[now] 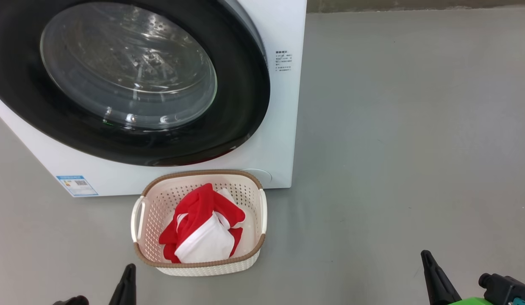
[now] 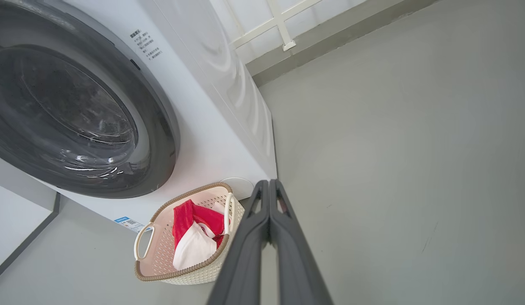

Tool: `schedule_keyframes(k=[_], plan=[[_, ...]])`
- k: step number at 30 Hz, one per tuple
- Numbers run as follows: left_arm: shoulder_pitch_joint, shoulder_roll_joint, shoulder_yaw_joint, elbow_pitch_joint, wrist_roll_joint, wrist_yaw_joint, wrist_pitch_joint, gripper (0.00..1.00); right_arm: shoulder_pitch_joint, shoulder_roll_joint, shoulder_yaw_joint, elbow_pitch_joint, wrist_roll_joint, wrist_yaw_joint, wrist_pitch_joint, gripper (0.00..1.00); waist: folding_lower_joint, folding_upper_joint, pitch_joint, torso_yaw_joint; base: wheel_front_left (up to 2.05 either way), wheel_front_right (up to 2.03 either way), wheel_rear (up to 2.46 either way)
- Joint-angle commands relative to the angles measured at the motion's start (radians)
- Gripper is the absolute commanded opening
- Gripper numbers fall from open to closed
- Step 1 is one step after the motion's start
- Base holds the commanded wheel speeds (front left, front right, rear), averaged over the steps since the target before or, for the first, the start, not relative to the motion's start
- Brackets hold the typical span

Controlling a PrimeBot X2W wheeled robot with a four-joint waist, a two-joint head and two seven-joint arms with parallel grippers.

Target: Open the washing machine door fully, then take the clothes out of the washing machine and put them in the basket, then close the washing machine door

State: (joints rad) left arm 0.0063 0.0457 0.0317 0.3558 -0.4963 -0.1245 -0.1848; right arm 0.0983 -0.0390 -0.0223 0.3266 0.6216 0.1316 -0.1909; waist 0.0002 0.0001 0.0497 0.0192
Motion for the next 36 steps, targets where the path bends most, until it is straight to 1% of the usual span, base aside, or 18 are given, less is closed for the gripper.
schedule_keyframes(k=[1, 14, 36], plan=[[-0.024, 0.009, 0.016, -0.031, -0.039, -0.001, 0.009, 0.00, -0.040, -0.014, -0.006, -0.027, 0.035, 0.000, 0.010, 0.00, -0.0001, -0.0001, -0.001, 0.000, 0.00, 0.00, 0.00], [-0.035, 0.008, 0.024, -0.041, -0.170, -0.002, 0.045, 0.00, -0.060, -0.016, -0.014, -0.034, 0.154, 0.000, 0.043, 0.00, -0.0001, -0.0001, -0.007, -0.003, 0.00, 0.00, 0.00], [-0.056, 0.007, 0.040, -0.060, -0.422, -0.003, 0.113, 0.00, -0.099, -0.018, -0.030, -0.047, 0.380, 0.000, 0.110, 0.00, -0.0001, -0.0001, -0.017, -0.007, 0.00, 0.00, 0.00]])
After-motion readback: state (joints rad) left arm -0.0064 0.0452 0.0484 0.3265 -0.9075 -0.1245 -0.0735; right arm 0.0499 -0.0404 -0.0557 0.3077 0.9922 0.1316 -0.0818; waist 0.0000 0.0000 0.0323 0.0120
